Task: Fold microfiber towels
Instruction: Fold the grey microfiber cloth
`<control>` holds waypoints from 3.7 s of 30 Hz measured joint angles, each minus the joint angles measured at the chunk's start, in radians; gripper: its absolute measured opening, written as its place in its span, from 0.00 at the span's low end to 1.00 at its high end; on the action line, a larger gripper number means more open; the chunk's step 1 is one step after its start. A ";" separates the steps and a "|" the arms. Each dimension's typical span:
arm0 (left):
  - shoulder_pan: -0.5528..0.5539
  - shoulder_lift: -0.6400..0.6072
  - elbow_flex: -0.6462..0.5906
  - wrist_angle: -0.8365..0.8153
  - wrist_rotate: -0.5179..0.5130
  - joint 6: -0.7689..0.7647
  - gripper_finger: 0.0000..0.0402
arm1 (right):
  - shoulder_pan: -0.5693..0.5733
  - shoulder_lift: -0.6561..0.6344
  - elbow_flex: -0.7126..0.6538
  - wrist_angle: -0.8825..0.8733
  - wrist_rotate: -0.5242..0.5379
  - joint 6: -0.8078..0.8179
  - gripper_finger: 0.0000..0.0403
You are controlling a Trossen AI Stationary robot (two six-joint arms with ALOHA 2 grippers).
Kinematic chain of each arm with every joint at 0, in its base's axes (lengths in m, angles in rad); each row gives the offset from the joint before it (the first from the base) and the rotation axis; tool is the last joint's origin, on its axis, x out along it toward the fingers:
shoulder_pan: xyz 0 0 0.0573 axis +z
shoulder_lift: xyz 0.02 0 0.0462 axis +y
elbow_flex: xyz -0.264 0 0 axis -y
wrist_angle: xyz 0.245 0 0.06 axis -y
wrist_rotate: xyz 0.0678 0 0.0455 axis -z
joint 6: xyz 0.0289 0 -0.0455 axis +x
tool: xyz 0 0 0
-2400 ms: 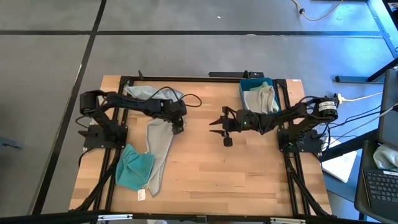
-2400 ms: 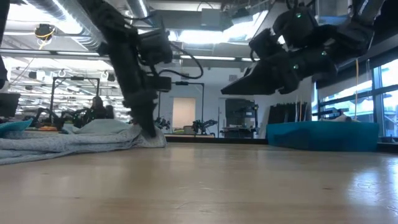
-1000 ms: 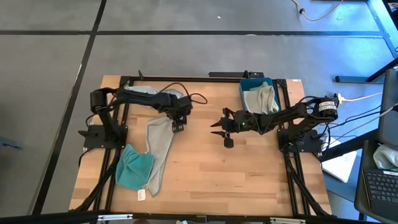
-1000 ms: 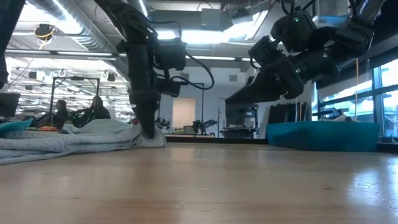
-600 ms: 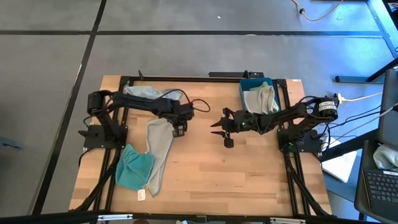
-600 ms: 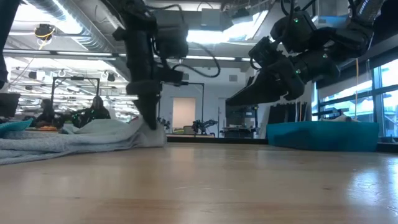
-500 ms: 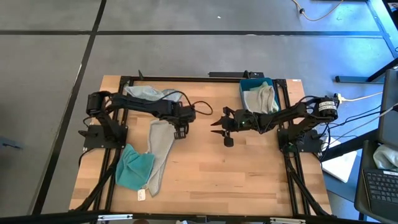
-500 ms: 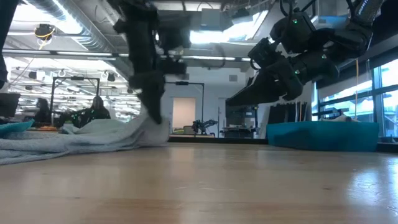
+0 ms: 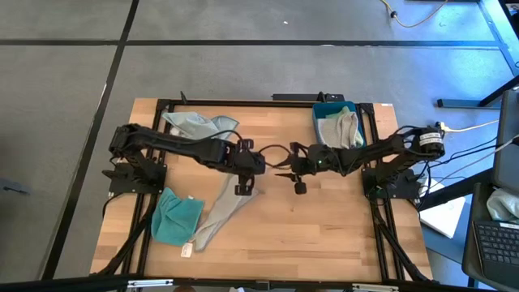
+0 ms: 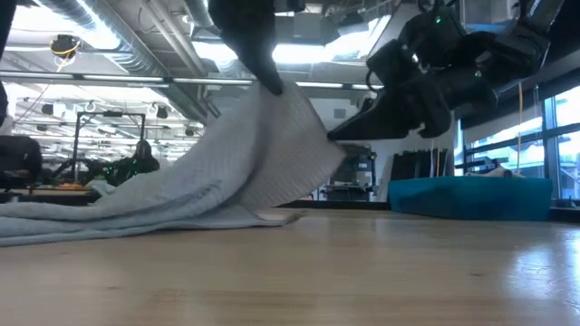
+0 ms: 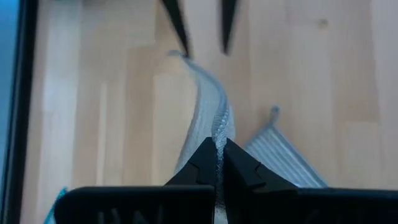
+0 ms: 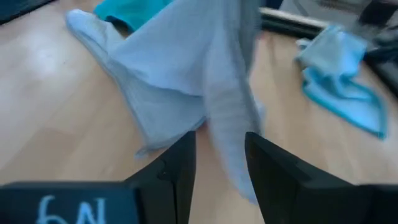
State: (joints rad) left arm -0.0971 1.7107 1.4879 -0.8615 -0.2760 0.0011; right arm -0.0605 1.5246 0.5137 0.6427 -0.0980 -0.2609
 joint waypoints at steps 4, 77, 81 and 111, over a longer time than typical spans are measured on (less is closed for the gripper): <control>-0.043 0.000 0.000 -0.040 -0.005 -0.047 0.00 | 0.026 -0.081 0.000 -0.011 0.025 -0.060 0.35; -0.073 -0.372 0.000 -0.180 -0.598 -0.056 0.15 | -0.027 -0.148 1.012 -1.191 0.067 -0.559 0.01; -0.053 -0.373 0.000 0.026 -0.498 0.106 0.15 | -0.020 -0.106 1.037 -1.261 -0.077 -0.549 0.01; 0.345 -0.072 0.000 0.484 0.686 0.219 0.40 | 0.146 -0.046 1.395 -1.786 0.004 -0.367 0.01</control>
State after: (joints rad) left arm 0.2478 1.6382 1.4876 -0.3775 0.4099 0.2199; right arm 0.0853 1.4784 1.9083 -1.1435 -0.0943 -0.6281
